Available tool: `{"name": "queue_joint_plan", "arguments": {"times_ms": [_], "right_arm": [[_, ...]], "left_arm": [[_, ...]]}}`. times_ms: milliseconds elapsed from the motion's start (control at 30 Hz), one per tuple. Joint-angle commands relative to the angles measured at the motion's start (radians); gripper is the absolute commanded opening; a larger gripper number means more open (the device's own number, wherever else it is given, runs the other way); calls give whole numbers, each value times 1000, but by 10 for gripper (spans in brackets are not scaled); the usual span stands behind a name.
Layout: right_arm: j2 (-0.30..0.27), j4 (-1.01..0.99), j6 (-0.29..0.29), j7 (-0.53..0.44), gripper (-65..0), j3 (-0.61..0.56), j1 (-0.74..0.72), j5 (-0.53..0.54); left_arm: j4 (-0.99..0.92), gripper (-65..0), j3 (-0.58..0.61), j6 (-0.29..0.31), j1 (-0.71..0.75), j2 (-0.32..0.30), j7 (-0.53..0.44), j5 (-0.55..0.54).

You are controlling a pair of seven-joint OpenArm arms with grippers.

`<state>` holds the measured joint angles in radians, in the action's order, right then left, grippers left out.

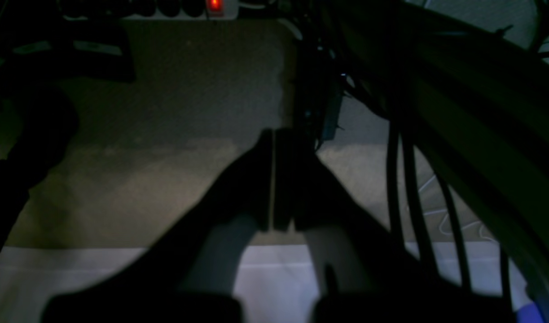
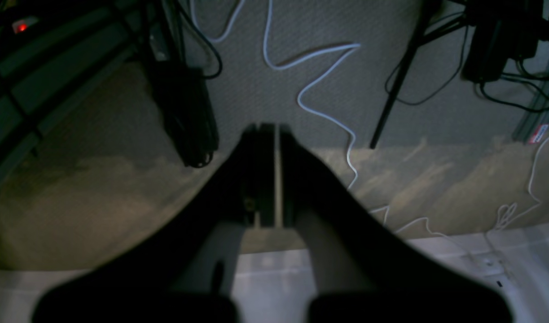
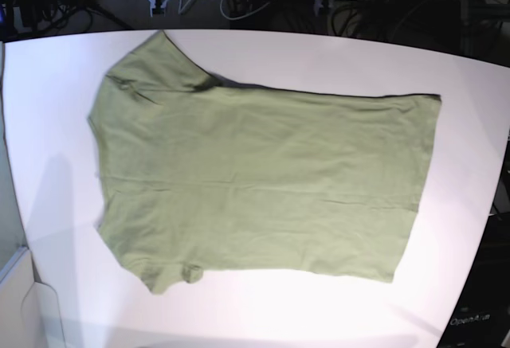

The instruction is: Fold the T-shirt properly

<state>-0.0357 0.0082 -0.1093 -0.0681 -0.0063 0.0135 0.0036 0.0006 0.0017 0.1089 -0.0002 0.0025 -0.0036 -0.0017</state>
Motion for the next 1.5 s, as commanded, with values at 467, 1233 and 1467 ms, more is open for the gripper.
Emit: {"name": "queue_joint_plan", "arguments": {"times_ms": [467, 1233, 1467], "right_arm": [[0, -1, -22, -34, -650, -1, -4, 0], [-7, -1, -22, -692, -650, -5, 254, -3], [-22, -1, -25, -988, -650, -5, 369, -3]], "left_arm": [[0, -649, -2, 5, -1, 0, -5, -7], [-1, -635, -1, 10, 179, -20, -569, -5], [-1, -638, -1, 10, 263, -39, -820, -5]]}}
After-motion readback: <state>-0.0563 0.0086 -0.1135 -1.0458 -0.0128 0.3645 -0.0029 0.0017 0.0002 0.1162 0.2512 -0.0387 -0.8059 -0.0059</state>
